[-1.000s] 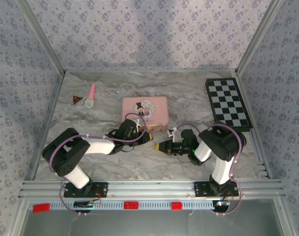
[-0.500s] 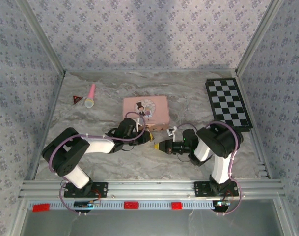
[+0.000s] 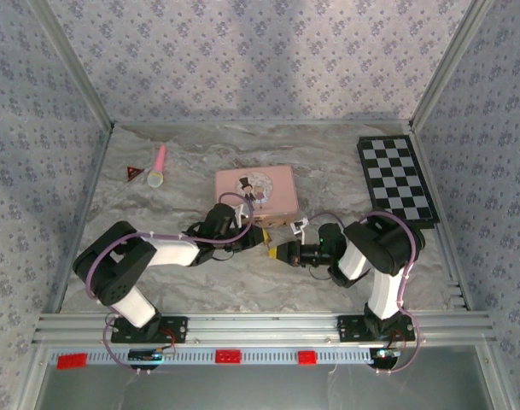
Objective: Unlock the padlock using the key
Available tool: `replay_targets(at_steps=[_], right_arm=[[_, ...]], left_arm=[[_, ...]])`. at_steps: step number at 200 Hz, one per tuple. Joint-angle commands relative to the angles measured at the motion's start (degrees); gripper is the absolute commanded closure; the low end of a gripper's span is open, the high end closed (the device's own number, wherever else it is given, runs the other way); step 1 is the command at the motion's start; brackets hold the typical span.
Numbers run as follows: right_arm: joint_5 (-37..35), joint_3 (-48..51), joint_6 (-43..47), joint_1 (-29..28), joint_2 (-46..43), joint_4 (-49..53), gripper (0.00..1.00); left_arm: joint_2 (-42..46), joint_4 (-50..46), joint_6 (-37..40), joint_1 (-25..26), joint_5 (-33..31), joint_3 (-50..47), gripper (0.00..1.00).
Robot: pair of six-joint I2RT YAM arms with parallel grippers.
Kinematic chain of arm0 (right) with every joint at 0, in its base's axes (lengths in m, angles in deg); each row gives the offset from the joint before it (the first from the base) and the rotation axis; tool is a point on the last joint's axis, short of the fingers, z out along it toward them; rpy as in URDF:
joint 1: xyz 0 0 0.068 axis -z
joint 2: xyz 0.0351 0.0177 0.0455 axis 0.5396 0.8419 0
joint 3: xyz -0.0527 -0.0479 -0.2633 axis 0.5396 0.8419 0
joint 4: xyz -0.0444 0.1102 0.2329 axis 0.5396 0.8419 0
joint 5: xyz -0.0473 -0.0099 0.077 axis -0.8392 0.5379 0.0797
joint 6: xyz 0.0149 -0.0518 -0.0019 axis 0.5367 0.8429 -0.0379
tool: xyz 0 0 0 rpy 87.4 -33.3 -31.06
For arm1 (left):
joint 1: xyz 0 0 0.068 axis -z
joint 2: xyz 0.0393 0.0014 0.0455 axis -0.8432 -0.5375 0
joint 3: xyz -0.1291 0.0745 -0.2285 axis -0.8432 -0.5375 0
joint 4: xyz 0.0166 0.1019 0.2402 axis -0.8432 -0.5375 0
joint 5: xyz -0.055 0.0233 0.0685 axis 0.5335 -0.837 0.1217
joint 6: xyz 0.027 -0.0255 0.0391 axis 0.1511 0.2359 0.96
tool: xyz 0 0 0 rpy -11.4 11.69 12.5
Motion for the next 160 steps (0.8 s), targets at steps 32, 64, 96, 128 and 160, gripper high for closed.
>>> replay_targets(at_steps=[32, 64, 96, 128, 160], right_arm=[[0.41, -0.18, -0.52, 0.23, -2.26, -1.44, 1.0], [0.58, 0.25, -0.49, 0.93, -2.62, -1.45, 1.0], [0.54, 0.9, -0.08, 1.75, -2.07, -1.49, 1.0], [0.65, 1.4, 0.1, 2.32, -2.5, -1.47, 1.0], [0.94, 0.95, -0.28, 2.11, -2.76, -1.5, 1.0]], left_arm=[[-0.16, 11.61, -2.08, -0.04, 5.34, 1.16, 1.0], [-0.27, 13.55, -2.6, -0.53, 5.78, 0.17, 1.0], [0.64, 11.61, -1.2, -0.78, 4.92, -0.07, 1.0], [-0.14, 13.23, -2.22, -1.86, 4.98, -1.06, 1.0], [-0.67, 14.74, -2.67, -1.8, 5.42, -0.94, 1.0]])
